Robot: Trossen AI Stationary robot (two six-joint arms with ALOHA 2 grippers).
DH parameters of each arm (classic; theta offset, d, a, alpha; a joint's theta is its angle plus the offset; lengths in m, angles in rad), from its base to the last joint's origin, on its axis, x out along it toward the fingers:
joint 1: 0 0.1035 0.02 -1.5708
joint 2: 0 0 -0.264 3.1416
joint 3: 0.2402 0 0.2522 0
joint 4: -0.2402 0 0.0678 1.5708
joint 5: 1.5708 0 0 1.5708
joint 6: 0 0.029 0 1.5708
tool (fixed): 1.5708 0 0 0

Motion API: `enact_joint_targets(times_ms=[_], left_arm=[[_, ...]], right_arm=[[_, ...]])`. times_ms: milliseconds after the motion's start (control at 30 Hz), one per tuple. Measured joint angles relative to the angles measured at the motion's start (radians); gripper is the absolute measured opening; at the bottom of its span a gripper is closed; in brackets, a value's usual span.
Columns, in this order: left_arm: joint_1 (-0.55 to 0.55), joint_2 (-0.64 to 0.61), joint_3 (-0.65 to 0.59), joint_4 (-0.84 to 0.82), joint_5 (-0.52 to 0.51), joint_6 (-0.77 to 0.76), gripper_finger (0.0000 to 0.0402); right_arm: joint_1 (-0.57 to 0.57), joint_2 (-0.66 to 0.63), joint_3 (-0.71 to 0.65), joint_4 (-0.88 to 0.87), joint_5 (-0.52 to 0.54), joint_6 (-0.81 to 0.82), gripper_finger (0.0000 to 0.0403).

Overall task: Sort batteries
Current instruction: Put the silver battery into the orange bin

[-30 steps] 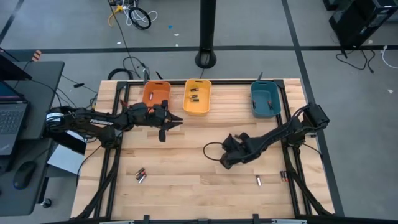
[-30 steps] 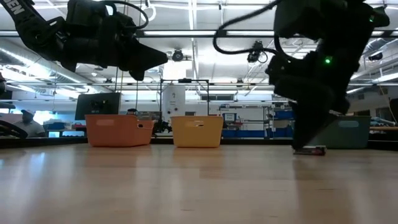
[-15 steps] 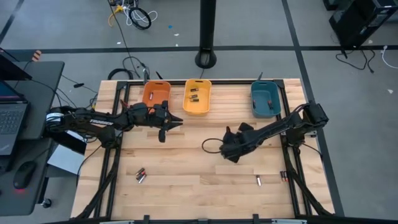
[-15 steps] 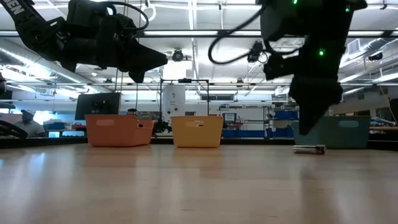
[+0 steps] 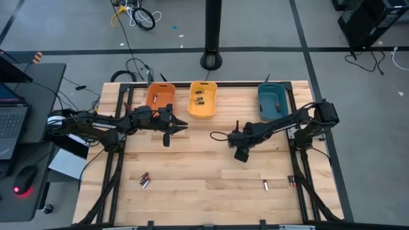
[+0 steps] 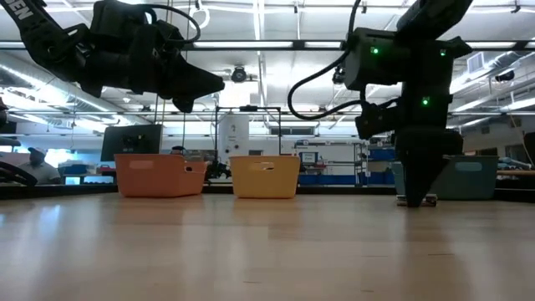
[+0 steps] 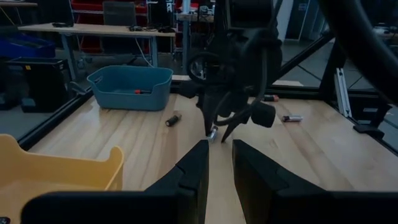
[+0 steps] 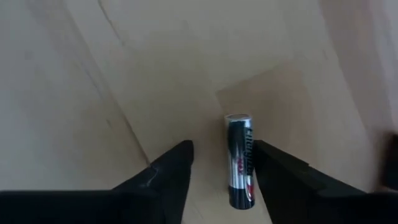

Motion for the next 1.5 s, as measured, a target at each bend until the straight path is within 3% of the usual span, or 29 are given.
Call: enact_joint_targets(times_ms=[333,600,833,1000,1267,1500], left_arm=[[0.000,0.000,0.000,0.000,-0.001,0.000,0.0078],[0.000,0.000,0.000,0.002,-0.009,0.000,0.0078],[0.000,0.000,0.000,0.009,-0.010,-0.004,0.0078],[0.000,0.000,0.000,0.022,-0.010,-0.006,0.0078],[0.000,0.000,0.000,0.119,0.041,-0.017,0.0078],[0.000,0.000,0.000,0.209,0.122,-0.034,0.0078]], right_arm=[[0.012,0.007,0.023,0.013,-0.046,-0.043,0.0057],[0.029,0.018,0.080,-0.008,-0.043,-0.063,0.0062],[0.050,0.018,0.190,0.083,-0.041,-0.148,0.0058],[0.054,0.015,0.284,0.181,0.023,-0.227,0.0058],[0.062,0.014,0.394,0.502,0.205,-0.467,0.0059],[0.063,0.014,0.401,0.787,0.208,-0.612,0.0059]])
